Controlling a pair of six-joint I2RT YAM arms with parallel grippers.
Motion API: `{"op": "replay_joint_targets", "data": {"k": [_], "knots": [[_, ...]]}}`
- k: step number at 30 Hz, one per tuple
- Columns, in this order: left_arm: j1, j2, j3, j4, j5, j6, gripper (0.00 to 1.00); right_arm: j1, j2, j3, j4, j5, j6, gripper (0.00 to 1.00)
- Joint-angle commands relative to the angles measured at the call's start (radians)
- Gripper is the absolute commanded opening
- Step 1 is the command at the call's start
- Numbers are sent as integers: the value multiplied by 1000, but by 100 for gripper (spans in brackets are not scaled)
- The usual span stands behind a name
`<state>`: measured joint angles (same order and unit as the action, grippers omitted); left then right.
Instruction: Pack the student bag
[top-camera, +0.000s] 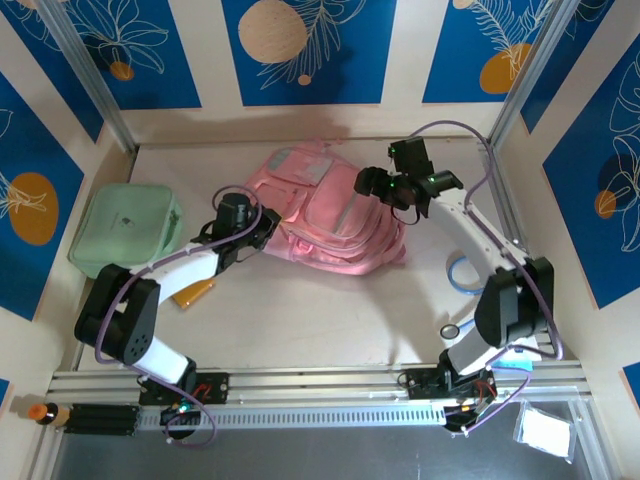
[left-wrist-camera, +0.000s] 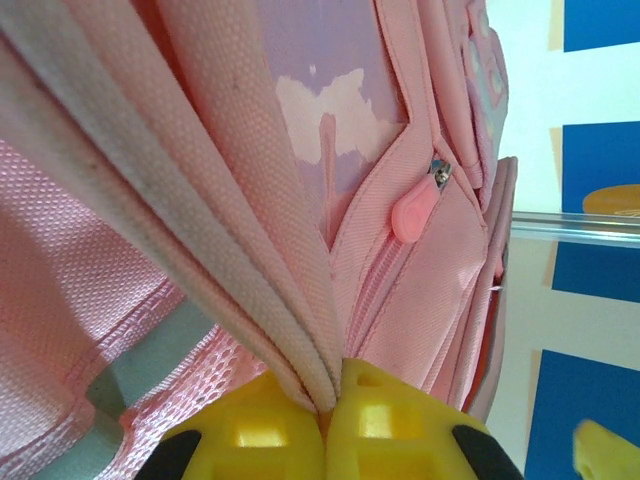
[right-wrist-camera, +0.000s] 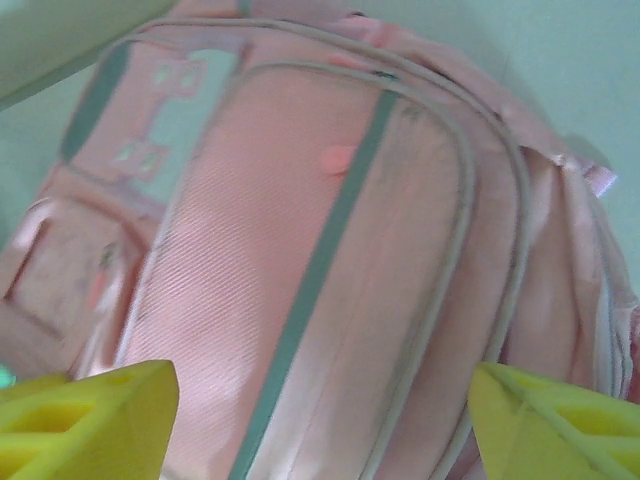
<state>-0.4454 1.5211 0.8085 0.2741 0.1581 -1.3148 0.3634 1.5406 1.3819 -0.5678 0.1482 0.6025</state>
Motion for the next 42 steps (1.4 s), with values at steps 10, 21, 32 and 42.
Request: {"op": "replay_joint_targets", "data": {"k": [10,21,32,42], "knots": [[-107,57,38,177,-54,-115,5,385,-128,-262,130,63,213,51],[-136,85,39,206,-71,-147,5,479,52,-220,251,154,250,31],[-136,78,31,208,-63,-140,6,452,194,-122,276,254,209,26],[-134,73,25,201,-68,-143,7,439,261,-55,204,385,218,29]]}}
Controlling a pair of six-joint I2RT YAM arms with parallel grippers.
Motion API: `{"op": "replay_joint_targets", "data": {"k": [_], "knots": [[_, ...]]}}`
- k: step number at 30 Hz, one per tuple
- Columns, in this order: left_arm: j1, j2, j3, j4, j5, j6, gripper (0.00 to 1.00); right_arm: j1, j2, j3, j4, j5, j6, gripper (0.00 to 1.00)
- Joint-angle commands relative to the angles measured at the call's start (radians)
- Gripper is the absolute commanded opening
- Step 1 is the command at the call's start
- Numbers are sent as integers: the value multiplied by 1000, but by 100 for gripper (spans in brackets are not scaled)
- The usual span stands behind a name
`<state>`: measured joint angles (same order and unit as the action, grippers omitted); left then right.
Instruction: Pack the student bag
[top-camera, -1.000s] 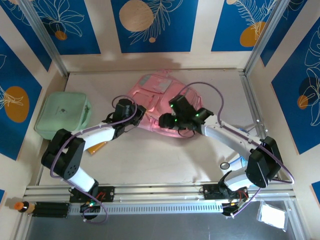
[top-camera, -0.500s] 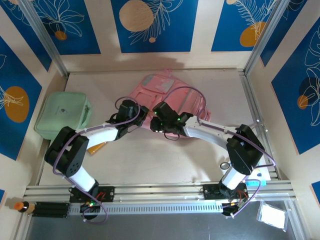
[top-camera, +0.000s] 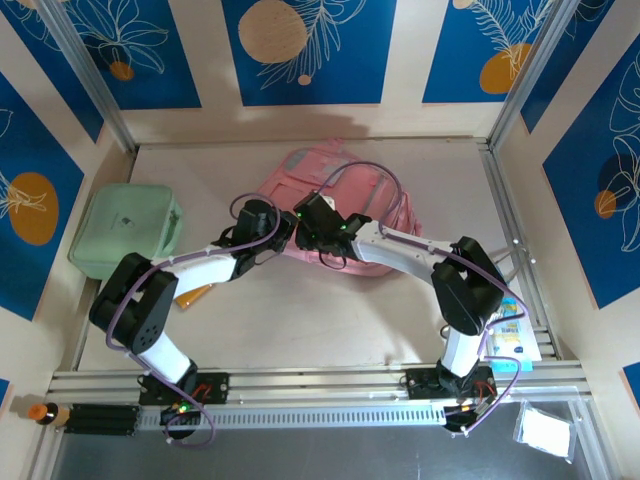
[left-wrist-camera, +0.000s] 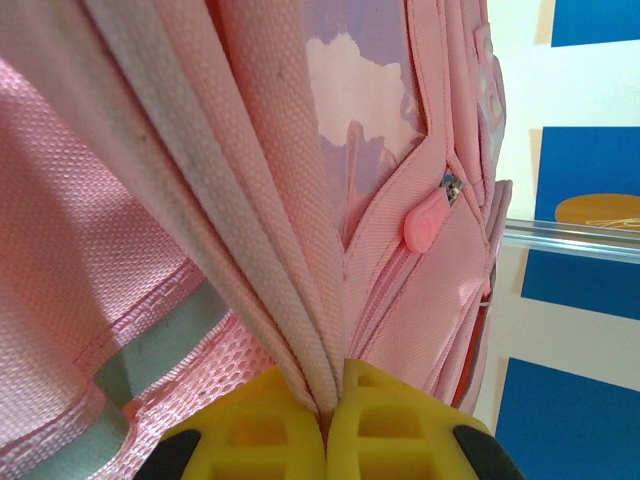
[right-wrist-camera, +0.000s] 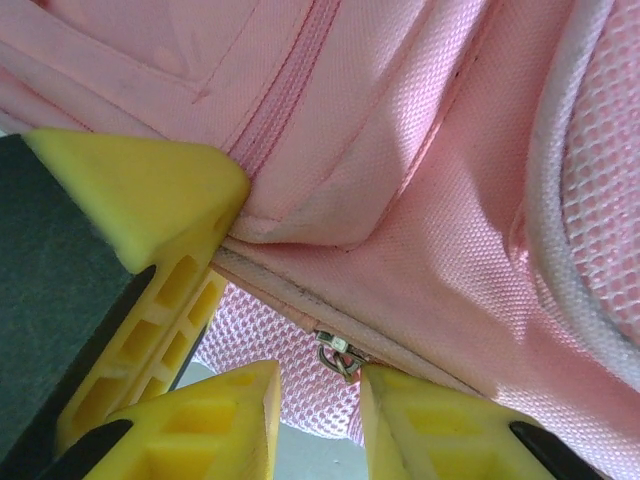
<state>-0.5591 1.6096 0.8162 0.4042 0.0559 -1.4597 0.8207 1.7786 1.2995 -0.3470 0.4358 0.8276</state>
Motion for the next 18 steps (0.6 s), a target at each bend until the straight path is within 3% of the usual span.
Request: {"op": "replay_joint_targets", "data": {"k": [1,10,18], "knots": [[-21,-18,18,70,35,3,6,-18,26,28,-12,96,-11,29],[-21,-29,20,61,32,9,6,-20,50,25,18,121,-33,21],[-13,-28,20,62,32,15,4,-32,47,34,-16,107,-33,9]]}}
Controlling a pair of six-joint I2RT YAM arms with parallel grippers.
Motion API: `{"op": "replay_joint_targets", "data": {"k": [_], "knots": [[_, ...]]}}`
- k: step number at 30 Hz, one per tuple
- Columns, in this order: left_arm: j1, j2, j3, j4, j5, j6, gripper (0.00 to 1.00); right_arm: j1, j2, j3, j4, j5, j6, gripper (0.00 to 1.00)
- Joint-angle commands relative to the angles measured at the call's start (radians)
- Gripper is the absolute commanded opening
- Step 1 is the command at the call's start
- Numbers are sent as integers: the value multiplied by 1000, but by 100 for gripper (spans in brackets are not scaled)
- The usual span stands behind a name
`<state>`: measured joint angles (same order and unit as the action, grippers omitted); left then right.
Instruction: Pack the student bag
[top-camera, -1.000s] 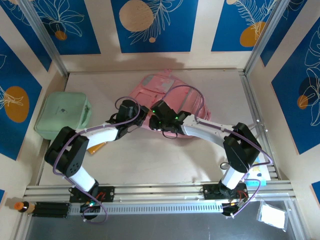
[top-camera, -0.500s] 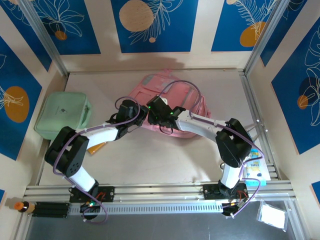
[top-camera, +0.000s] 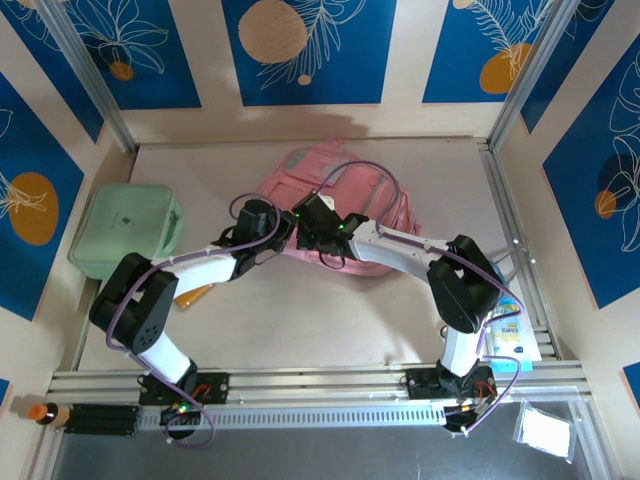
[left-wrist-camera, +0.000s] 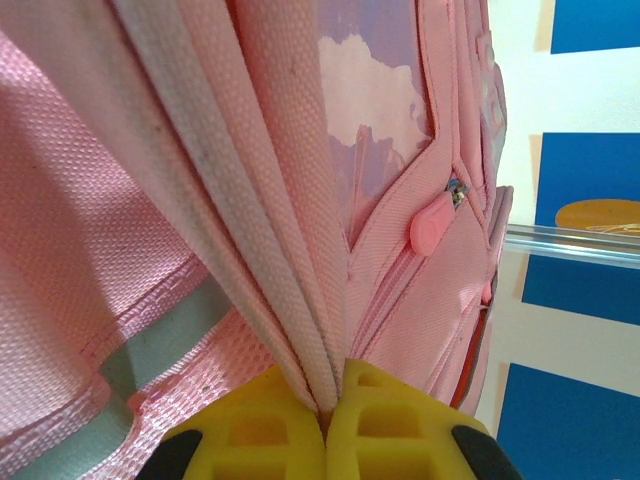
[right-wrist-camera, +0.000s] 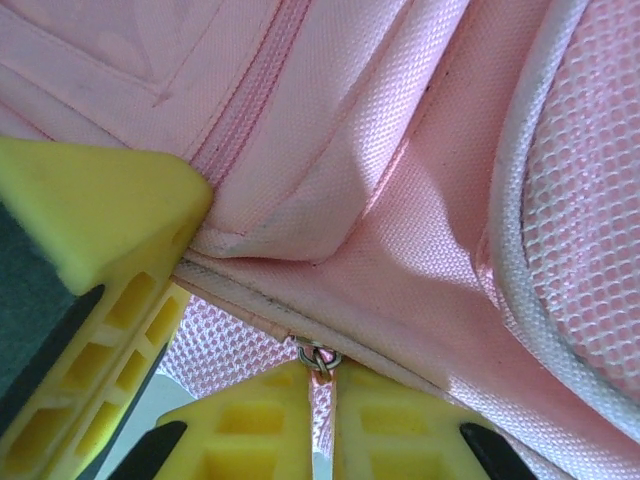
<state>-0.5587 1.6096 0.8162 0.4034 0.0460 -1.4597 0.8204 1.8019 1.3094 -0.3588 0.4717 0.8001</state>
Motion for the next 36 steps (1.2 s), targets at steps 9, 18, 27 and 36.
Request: {"op": "replay_joint_targets", "data": {"k": [9,18,27,36], "knots": [[10,-25,17,63,54,27,2,-46,-85,-43,-173,16,53,6],[16,-3,24,85,80,26,2,-46,-154,-114,-182,9,85,6],[17,0,31,89,100,24,2,-1,-148,-126,-12,-107,-2,30],[16,-1,25,96,107,15,3,-10,-61,-73,1,-52,-21,40]]}}
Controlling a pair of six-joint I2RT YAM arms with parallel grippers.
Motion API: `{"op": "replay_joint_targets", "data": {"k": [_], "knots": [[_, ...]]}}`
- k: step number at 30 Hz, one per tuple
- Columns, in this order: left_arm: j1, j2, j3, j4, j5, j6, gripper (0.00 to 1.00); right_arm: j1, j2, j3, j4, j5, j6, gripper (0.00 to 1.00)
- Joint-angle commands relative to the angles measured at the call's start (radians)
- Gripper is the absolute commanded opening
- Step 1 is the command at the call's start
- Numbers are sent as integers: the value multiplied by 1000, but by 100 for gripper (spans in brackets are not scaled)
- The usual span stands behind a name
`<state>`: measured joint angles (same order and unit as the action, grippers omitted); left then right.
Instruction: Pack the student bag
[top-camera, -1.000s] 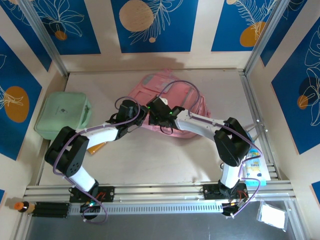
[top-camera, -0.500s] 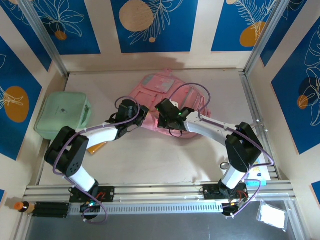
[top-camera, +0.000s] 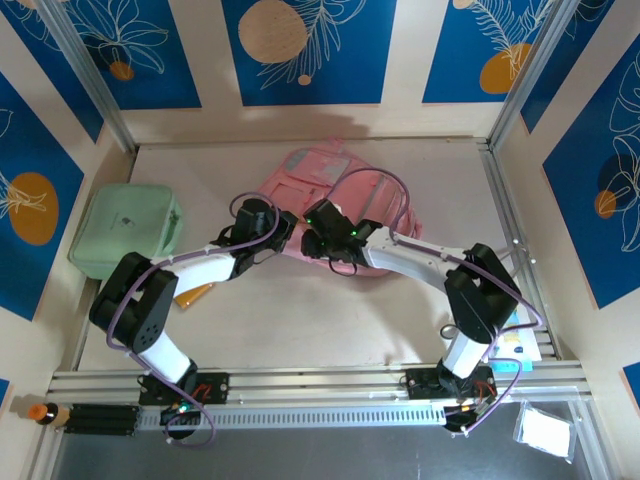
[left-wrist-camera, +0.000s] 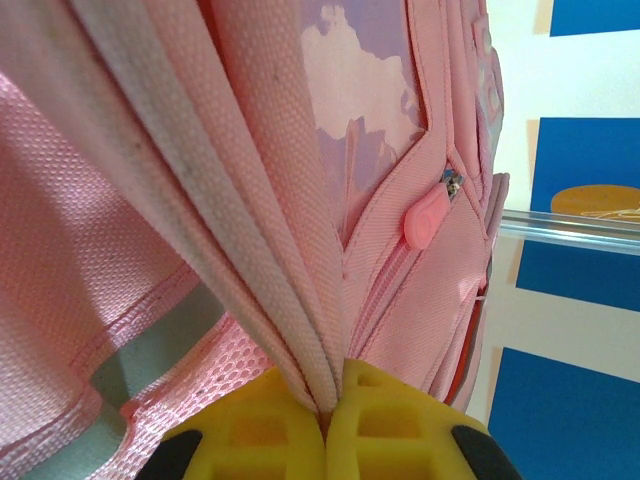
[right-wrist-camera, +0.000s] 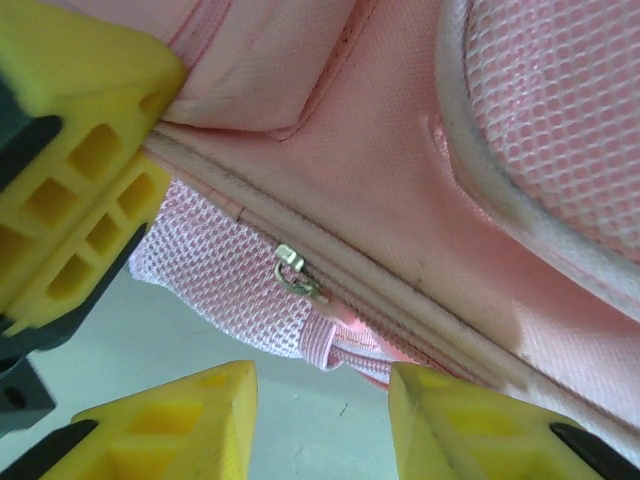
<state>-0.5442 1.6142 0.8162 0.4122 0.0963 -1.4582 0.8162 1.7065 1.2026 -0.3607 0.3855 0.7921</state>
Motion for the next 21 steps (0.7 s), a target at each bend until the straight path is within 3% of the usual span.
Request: {"op": "replay_joint_targets", "data": {"k": [1,8,21], "knots": [[1,-8,23,87,59,12,3,-9,45,41,3,44,-12,40],[-3,-18,10,81,52,7,2,-21,118,109,25,139,-33,38],[-10,-16,-11,99,42,-8,0,-38,149,168,-4,188,21,16]]}}
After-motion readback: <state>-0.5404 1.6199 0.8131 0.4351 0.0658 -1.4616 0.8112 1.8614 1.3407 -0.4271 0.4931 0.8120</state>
